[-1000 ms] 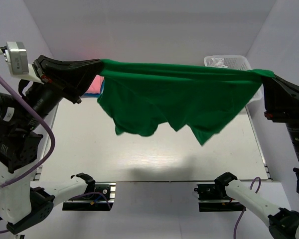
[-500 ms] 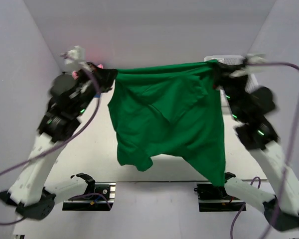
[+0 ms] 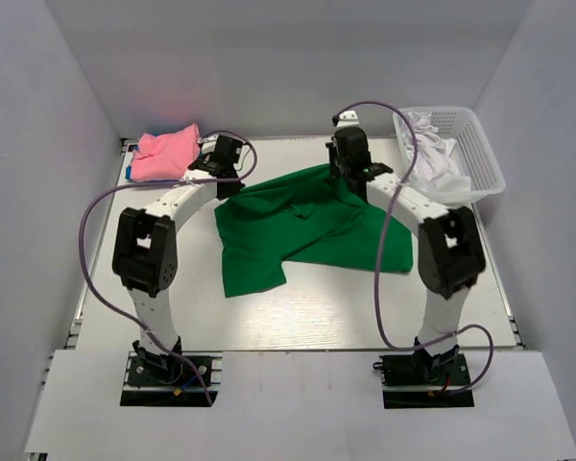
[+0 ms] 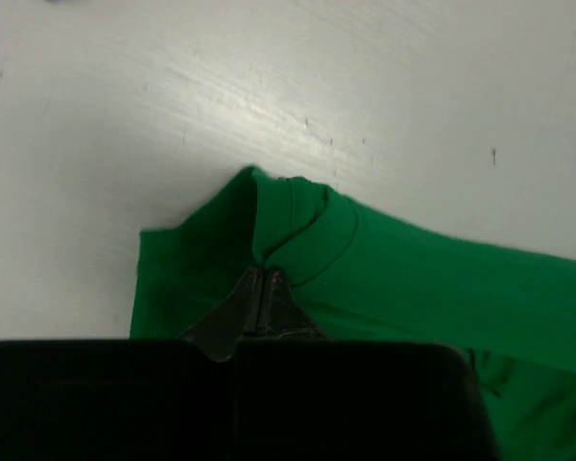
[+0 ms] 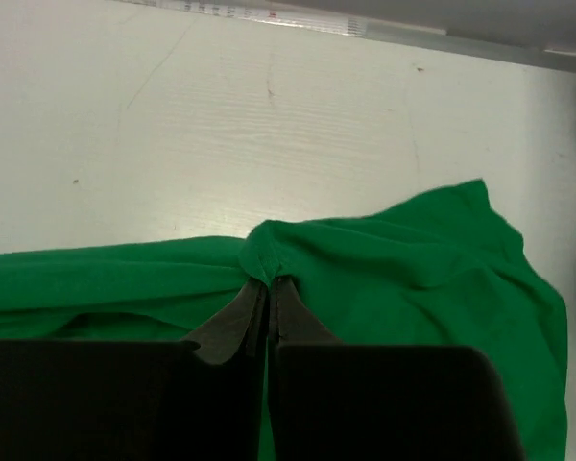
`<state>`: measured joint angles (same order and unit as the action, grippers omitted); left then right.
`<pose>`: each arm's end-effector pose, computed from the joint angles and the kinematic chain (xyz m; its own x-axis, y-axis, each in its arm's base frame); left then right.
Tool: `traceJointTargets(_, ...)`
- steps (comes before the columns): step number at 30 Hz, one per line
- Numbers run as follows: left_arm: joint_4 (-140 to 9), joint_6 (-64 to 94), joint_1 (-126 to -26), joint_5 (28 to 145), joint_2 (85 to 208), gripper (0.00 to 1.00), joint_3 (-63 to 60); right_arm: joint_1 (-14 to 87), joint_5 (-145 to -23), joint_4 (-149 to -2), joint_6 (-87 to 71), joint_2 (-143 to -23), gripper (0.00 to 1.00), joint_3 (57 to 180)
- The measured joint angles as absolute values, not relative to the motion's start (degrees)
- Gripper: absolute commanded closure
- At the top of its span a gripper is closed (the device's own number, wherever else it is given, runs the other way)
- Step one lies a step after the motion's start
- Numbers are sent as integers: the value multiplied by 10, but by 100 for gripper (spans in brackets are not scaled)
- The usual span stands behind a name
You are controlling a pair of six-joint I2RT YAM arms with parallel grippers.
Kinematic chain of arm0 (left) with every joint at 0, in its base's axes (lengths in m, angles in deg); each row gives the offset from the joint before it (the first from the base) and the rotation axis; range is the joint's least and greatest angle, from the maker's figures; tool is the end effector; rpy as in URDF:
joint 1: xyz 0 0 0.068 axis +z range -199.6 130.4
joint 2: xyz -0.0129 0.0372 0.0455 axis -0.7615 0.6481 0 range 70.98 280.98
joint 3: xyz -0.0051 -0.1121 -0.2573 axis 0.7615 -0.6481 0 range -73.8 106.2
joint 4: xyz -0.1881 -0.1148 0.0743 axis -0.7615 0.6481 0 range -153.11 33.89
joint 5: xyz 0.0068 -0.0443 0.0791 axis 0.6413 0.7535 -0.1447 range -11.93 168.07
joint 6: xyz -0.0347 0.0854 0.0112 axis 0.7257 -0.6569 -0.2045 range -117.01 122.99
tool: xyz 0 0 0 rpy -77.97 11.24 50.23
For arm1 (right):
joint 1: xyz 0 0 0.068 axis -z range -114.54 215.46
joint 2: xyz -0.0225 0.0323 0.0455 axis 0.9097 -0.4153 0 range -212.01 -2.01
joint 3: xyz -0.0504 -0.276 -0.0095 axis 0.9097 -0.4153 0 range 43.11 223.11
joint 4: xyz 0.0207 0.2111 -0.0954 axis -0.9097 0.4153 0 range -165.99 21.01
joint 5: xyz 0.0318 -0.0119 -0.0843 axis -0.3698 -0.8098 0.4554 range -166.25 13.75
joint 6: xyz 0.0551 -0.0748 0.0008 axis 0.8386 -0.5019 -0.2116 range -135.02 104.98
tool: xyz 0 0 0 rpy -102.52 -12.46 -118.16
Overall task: Fold and stack the t-shirts
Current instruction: Flatten out the tshirt
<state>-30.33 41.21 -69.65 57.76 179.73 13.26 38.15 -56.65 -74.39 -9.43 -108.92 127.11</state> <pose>0.4016 -0.1155 0.2239 -0.6821 -0.3687 -0.6314 -0.3693 0.9190 -0.1377 0.4203 0.1856 0.2825 -0.3826 -0.0942 -0.9191 -0.1245 0.9910 -0.0498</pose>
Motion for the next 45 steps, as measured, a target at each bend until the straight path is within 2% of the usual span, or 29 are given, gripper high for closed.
traceJointTargets(6, -328, 411, -659, 597, 1889, 100, 242, 404, -614, -759, -81, -1211, 100, 1392)
traceJointTargets(9, -344, 410, -645, 607, 1931, 100, 298, 415, -636, -779, -74, -1242, 78, 1416)
traceJointTargets(10, -349, 409, -641, 612, 1944, 94, 312, 418, -644, -779, -74, -1254, 55, 1429)
traceJointTargets(11, -351, 407, -636, 617, 1956, 67, 324, 419, -651, -776, -70, -1266, 39, 1446)
traceJointTargets(12, -348, 404, -631, 624, 1970, 48, 338, 421, -658, -771, -69, -1281, 23, 1470)
traceJointTargets(13, -343, 403, -626, 633, 1985, 22, 355, 423, -665, -765, -72, -1296, 10, 1498)
traceJointTargets(14, -338, 399, -621, 642, 2000, 0, 373, 425, -671, -757, -71, -1306, 10, 1518)
traceJointTargets(19, -308, 389, -606, 672, 2013, 0, 403, 426, -687, -720, -76, -1295, 10, 1532)
traceJointTargets(23, -288, 379, -606, 696, 1946, 0, 349, 426, -692, -681, -54, -1208, 10, 1451)
traceJointTargets(27, -251, 381, -613, 723, 1801, 0, 219, 429, -694, -637, -15, -1066, 10, 1338)
traceJointTargets(32, -232, 395, -624, 790, 1611, 0, -8, 439, -675, -604, 41, -890, 10, 1169)
traceJointTargets(36, -203, 410, -639, 829, 1540, 0, -166, 452, -654, -547, 74, -782, 10, 1033)
traceJointTargets(38, -190, 416, -647, 842, 1520, 7, -232, 460, -641, -515, 86, -751, 10, 992)
traceJointTargets(40, -181, 420, -657, 851, 1513, 10, -273, 468, -631, -492, 96, -728, 10, 966)
traceJointTargets(45, -200, 425, -686, 878, 1530, 29, -299, 487, -614, -454, 118, -689, 10, 942)
